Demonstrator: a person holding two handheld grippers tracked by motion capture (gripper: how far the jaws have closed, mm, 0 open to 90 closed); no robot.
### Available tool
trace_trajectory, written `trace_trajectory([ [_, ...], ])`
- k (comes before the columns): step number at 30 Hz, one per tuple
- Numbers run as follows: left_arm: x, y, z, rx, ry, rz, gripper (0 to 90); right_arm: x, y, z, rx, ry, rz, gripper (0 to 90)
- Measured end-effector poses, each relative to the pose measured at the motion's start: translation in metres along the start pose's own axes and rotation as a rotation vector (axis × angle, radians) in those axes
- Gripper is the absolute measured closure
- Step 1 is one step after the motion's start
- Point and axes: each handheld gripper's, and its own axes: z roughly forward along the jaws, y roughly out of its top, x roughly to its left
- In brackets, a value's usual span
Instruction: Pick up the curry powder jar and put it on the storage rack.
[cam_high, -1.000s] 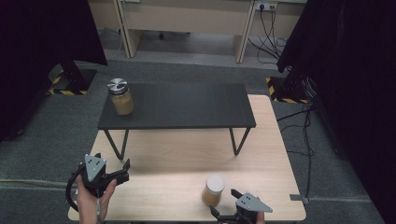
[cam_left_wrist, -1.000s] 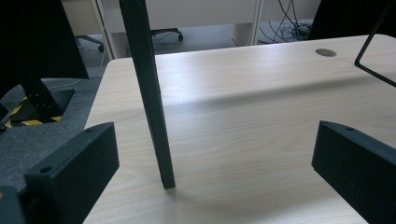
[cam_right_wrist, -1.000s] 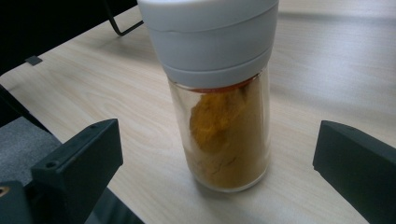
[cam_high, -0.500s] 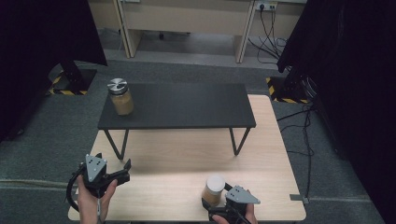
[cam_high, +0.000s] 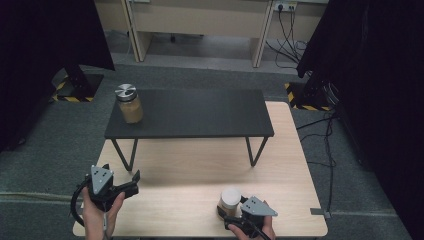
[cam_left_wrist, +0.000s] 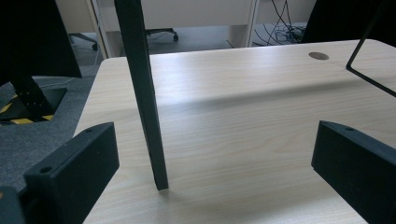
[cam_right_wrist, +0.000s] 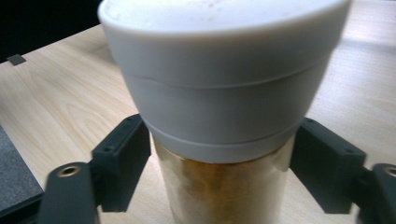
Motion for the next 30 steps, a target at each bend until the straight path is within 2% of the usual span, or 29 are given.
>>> trace_trajectory([
  [1,0.0002,-0.0001,0.0,-0.001,0.0,-0.003,0.0,0.0001,-0.0003,-0.0009,0.0,-0.007,-0.006,30.5],
  [11,0.0004,-0.0008,0.0019,0.006,0.004,0.001,0.1,-0.001,-0.0069,-0.0006,-0.028,-0.004,-0.023,31.1],
  [20,0.0011,-0.0006,0.0029,0.01,0.002,0.001,0.1,0.0005,-0.0051,-0.0011,-0.028,-0.007,-0.05,32.0],
  [30,0.002,-0.0006,0.0024,0.006,0.001,-0.005,0.1,-0.0032,-0.0058,-0.0033,-0.04,-0.003,-0.036,32.9],
])
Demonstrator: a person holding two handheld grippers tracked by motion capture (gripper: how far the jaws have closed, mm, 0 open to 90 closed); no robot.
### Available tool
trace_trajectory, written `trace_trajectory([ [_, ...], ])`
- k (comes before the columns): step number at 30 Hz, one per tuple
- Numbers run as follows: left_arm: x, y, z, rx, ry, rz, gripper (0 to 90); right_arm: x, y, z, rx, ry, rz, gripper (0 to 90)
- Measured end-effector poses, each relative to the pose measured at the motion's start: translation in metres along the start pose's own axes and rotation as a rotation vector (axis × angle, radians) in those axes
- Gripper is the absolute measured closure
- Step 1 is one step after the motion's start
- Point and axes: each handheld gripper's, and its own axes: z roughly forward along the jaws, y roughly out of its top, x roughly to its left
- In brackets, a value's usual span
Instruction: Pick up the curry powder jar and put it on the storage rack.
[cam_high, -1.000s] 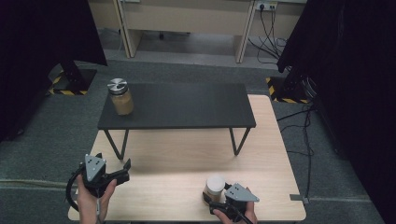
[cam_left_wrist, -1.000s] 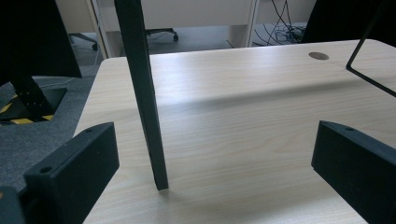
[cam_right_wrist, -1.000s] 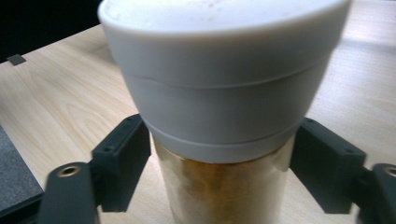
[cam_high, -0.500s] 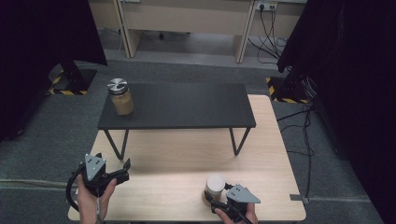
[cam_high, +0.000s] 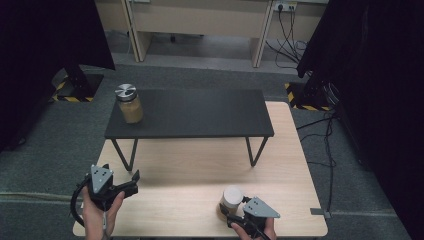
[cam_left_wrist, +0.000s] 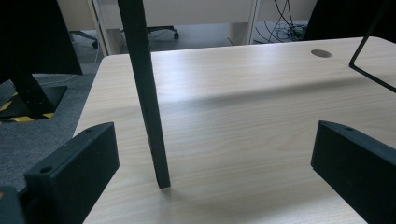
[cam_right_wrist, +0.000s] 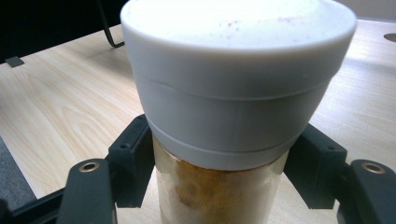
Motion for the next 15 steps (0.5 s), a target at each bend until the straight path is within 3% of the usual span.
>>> trace_trajectory([
  [15,0.003,0.0,-0.001,-0.003,0.002,-0.004,0.0,0.002,0.011,-0.004,-0.007,0.008,0.004,33.3],
])
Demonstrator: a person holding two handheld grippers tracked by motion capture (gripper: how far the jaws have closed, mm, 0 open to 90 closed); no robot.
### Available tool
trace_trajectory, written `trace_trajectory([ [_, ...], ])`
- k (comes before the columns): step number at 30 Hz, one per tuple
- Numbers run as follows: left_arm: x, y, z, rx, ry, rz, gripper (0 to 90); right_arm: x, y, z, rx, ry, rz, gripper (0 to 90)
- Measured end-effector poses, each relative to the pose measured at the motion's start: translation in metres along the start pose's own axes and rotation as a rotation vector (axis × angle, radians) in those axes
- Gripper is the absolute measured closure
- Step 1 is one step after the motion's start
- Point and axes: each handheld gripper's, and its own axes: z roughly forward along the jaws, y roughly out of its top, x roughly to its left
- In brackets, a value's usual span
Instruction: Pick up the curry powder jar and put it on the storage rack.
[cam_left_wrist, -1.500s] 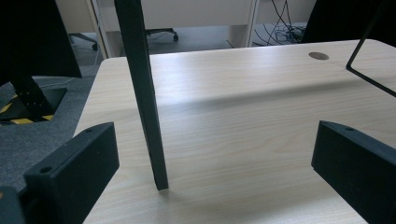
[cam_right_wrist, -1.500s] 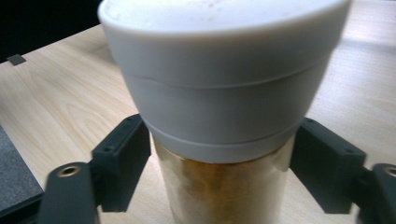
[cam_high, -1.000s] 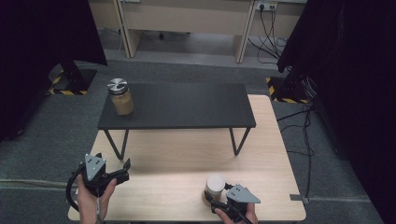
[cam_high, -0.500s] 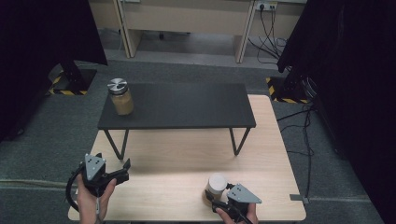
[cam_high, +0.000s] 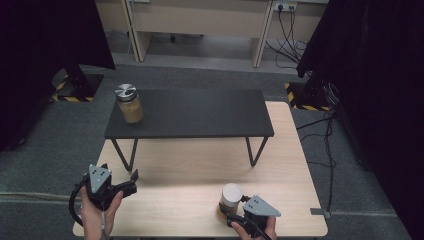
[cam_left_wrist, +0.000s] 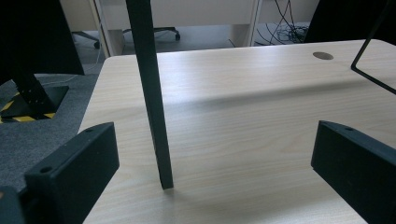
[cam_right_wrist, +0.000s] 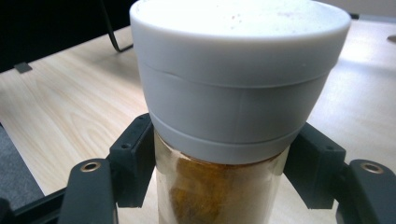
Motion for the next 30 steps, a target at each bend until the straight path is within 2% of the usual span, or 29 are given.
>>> trace_trajectory([
  [8,0.0,0.0,-0.001,-0.001,-0.006,0.001,0.1,-0.002,0.027,-0.01,-0.01,0.003,-0.015,33.3],
  [9,0.0,0.0,-0.001,-0.002,-0.005,0.0,0.1,-0.002,0.037,-0.013,-0.007,0.0,-0.026,33.4],
  [12,0.0,0.0,-0.001,-0.002,-0.003,0.0,0.1,-0.003,0.048,-0.017,-0.009,0.001,-0.04,33.4],
  [17,0.001,0.0,0.0,0.0,-0.003,-0.002,0.1,-0.009,0.077,-0.025,-0.037,0.006,-0.061,33.4],
  [18,0.001,0.0,0.0,0.0,-0.003,-0.002,0.1,-0.009,0.077,-0.025,-0.037,0.006,-0.061,33.4],
  [20,0.001,0.0,0.0,0.0,-0.004,-0.002,0.1,-0.01,0.092,-0.028,-0.046,-0.002,-0.086,33.4],
  [21,0.001,0.0,0.0,0.0,-0.004,-0.002,0.0,-0.01,0.092,-0.028,-0.046,-0.002,-0.086,33.4],
  [30,0.001,0.0,0.001,0.001,-0.005,-0.004,0.0,-0.019,0.129,-0.029,-0.072,-0.01,-0.112,33.4],
])
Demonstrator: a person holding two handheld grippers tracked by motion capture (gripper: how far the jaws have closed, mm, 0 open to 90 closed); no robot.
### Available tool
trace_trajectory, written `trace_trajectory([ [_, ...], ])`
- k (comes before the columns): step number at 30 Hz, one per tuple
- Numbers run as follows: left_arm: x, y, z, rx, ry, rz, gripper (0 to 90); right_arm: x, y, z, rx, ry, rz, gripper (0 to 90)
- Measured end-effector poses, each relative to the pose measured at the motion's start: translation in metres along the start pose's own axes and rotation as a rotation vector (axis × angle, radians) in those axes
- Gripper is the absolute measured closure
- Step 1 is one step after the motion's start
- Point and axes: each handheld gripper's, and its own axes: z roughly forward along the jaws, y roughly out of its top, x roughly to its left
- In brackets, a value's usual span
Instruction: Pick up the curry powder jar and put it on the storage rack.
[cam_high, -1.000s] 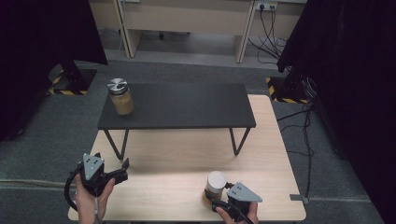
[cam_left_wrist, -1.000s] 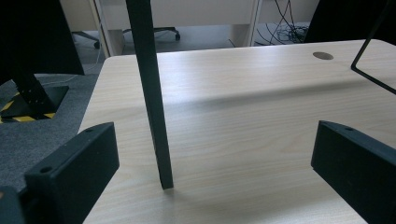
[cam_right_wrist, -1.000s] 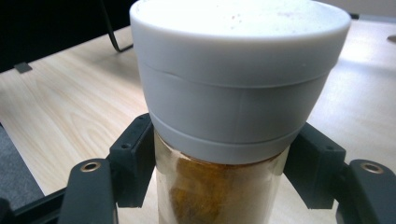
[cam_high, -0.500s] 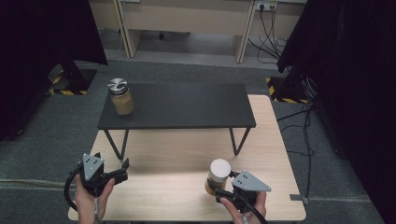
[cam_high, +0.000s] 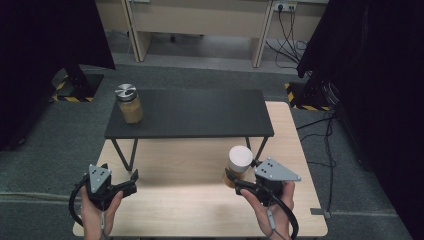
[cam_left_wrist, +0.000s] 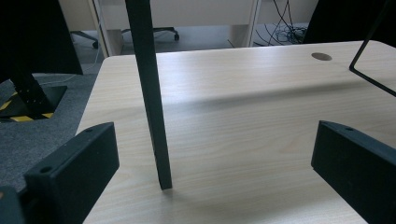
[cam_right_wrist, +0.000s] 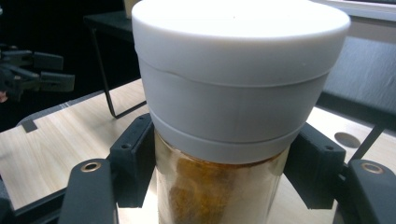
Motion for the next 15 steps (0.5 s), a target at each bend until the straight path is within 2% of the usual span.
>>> trace_trajectory([
  [8,0.0,0.0,0.001,0.001,-0.003,0.0,0.0,-0.012,0.022,0.0,-0.024,-0.006,0.002,33.4],
  [15,-0.001,-0.001,0.001,0.003,-0.001,0.001,0.1,-0.03,0.055,0.006,-0.061,-0.028,0.0,33.5],
])
